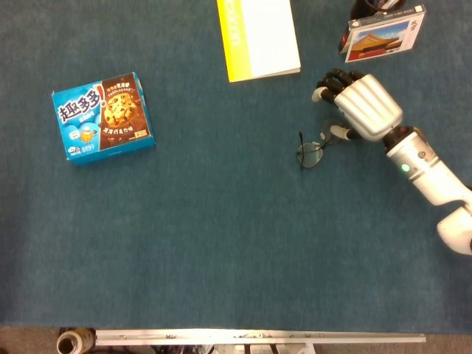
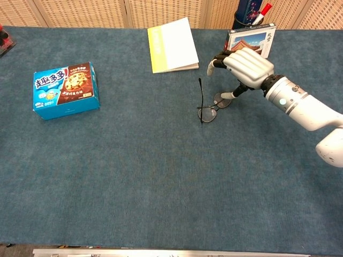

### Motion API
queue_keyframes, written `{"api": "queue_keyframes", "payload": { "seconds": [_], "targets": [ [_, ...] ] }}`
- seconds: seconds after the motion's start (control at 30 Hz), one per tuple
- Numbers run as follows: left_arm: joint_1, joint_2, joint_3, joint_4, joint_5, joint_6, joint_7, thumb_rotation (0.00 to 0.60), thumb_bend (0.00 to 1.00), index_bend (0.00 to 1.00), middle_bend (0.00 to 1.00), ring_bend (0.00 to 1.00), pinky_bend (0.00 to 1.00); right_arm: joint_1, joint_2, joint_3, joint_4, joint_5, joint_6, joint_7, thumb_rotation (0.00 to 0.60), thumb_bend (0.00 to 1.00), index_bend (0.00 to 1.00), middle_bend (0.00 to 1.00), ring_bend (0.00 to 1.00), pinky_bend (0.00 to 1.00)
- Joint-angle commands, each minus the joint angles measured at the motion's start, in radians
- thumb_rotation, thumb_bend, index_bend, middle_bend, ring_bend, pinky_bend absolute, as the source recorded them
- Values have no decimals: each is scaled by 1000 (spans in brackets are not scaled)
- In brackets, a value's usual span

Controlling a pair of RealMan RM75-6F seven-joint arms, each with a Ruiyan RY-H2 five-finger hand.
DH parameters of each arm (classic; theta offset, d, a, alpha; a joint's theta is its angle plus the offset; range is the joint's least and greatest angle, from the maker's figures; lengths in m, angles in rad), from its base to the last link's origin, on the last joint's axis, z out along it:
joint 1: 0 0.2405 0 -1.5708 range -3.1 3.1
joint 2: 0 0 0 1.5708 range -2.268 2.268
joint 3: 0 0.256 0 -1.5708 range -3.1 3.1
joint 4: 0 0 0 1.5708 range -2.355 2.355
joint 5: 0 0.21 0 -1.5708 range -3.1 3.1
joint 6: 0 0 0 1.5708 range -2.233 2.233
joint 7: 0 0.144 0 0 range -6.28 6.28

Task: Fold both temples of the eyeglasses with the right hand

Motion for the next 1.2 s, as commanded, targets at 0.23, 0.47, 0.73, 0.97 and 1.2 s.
{"api": "queue_keyframes", "payload": {
  "seconds": [0.23, 0.47, 0.73, 0.97, 1.2],
  "targets": [
    [1, 1, 1, -1, 2, 0, -1, 600, 288, 516, 430, 283, 394, -4, -12, -7, 21, -2, -8, 5, 600, 106, 391, 331, 222, 404],
    [1, 1, 1, -2, 2, -1, 2, 600, 288, 516, 430, 283, 394, -7, -15, -10, 34, -1, -16, 10, 600, 106, 391, 331, 222, 404],
    [1, 0, 1, -1, 2, -1, 3, 600, 288, 516, 430, 283, 394, -11, -19, -13, 46, 0, -25, 11, 600, 106, 391, 331, 222, 405],
    [0, 1, 0, 0, 0, -4, 3, 600, 288, 516, 430, 283, 394, -10, -14, -10, 40, 1, -3, 18, 600, 106, 391, 331, 222, 405],
    [-2, 1, -1, 0, -4, -9, 3, 600, 288, 516, 430, 283, 394, 3, 30, 10, -19, 0, 86, -2, 600, 106, 391, 331, 222, 404]
  ]
}}
